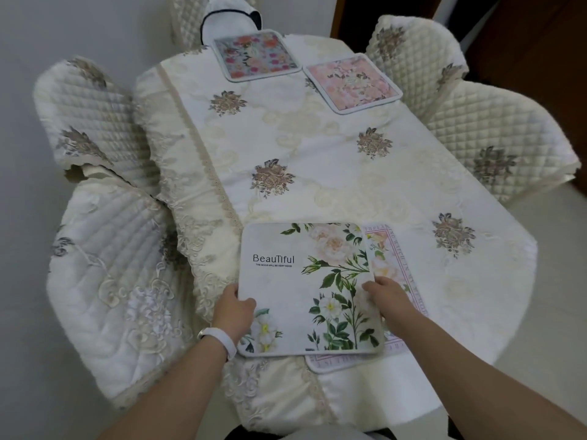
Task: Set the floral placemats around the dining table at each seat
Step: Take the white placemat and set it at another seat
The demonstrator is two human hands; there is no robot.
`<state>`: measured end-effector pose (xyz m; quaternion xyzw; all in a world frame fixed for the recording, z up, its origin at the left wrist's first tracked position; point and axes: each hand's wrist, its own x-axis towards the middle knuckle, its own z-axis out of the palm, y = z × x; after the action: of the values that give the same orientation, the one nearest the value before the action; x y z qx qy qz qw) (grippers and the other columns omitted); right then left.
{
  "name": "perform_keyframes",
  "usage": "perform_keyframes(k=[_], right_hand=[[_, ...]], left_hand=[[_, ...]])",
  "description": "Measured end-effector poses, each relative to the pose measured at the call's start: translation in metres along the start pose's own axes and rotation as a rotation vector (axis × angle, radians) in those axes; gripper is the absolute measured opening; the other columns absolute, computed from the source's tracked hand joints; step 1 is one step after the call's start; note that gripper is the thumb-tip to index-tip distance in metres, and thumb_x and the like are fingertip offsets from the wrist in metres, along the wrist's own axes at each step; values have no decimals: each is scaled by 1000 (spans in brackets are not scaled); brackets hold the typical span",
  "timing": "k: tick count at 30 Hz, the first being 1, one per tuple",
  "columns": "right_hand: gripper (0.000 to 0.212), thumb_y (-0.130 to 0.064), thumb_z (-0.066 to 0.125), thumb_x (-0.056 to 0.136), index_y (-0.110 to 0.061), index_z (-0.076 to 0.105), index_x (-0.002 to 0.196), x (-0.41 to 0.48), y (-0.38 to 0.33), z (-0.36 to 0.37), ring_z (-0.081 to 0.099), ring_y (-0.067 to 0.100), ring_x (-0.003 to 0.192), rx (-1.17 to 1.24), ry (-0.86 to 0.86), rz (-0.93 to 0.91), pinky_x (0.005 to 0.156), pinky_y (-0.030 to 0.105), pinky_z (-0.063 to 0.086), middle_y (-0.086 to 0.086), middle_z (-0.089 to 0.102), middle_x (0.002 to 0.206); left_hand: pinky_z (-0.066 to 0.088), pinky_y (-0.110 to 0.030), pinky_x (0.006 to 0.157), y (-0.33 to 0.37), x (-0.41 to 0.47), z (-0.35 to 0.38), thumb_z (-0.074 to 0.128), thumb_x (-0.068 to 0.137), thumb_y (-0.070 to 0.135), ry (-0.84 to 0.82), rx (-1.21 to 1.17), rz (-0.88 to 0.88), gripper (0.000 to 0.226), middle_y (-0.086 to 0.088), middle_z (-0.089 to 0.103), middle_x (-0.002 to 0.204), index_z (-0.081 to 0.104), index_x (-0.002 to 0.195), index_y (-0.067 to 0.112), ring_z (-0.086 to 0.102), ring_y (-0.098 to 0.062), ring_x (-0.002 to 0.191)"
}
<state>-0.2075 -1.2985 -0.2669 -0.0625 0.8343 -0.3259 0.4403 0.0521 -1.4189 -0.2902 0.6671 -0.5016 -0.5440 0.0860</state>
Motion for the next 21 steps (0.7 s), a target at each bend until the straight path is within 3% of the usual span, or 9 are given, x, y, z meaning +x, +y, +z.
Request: perform_keyframes(k=[2, 4, 7, 12, 16, 19, 21], right_hand=[[12, -10, 55, 89, -15, 61, 99, -11, -2, 8, 66, 34, 89, -24, -13, 8, 84, 48, 56, 11, 68, 96], [18, -6, 52, 87, -20, 60, 95, -19, -1, 13, 68, 35, 89, -40, -14, 4, 82, 52, 57, 12, 70, 95], [24, -3, 50, 87, -13, 61, 105, -33, 2, 17, 69, 32, 85, -47, -5, -22, 73, 44, 60, 13, 70, 96], [23, -3, 48, 87, -14, 62, 103, -59, 0, 19, 68, 29, 85, -34, 33, -86, 66, 36, 57, 10, 71, 95], [22, -5, 48, 87, -16, 63, 99, -77, 0, 24, 68, 30, 86, -24, 51, -143, 75, 43, 58, 10, 71, 94], [23, -4, 48, 88, -16, 63, 100, -89, -3, 29, 69, 30, 84, -23, 49, -187, 69, 39, 58, 10, 72, 94], [21, -3, 48, 88, -15, 63, 97, -95, -6, 34, 69, 34, 85, -24, 44, -212, 71, 45, 59, 14, 71, 93]], left_hand=[[38, -24, 50, 1, 0, -4, 51, 87, 3, -9, 28, 16, 26, -5, 64, 95, 56, 111, 10, 57, -12, 70], [37, -24, 50, 4, -1, -8, 49, 88, 3, -21, 39, 35, 22, -5, 64, 91, 55, 108, 9, 56, -12, 69], [38, -24, 51, 7, -1, -15, 49, 88, 4, -45, 46, 71, 18, -1, 63, 89, 55, 103, 12, 57, -12, 70], [38, -24, 54, 9, -7, -29, 51, 88, 7, -54, 84, 144, 17, -5, 63, 94, 53, 103, 12, 60, -22, 82], [45, -29, 62, 8, -15, -44, 50, 87, 8, -39, 40, 186, 17, -6, 64, 95, 54, 104, 11, 60, -21, 83], [45, -29, 58, 8, -29, -58, 49, 89, 7, -16, -31, 209, 15, -4, 63, 91, 54, 103, 11, 61, -21, 80], [52, -34, 61, 6, -41, -67, 49, 89, 9, 9, -78, 227, 14, -3, 66, 90, 55, 100, 15, 64, -22, 79]])
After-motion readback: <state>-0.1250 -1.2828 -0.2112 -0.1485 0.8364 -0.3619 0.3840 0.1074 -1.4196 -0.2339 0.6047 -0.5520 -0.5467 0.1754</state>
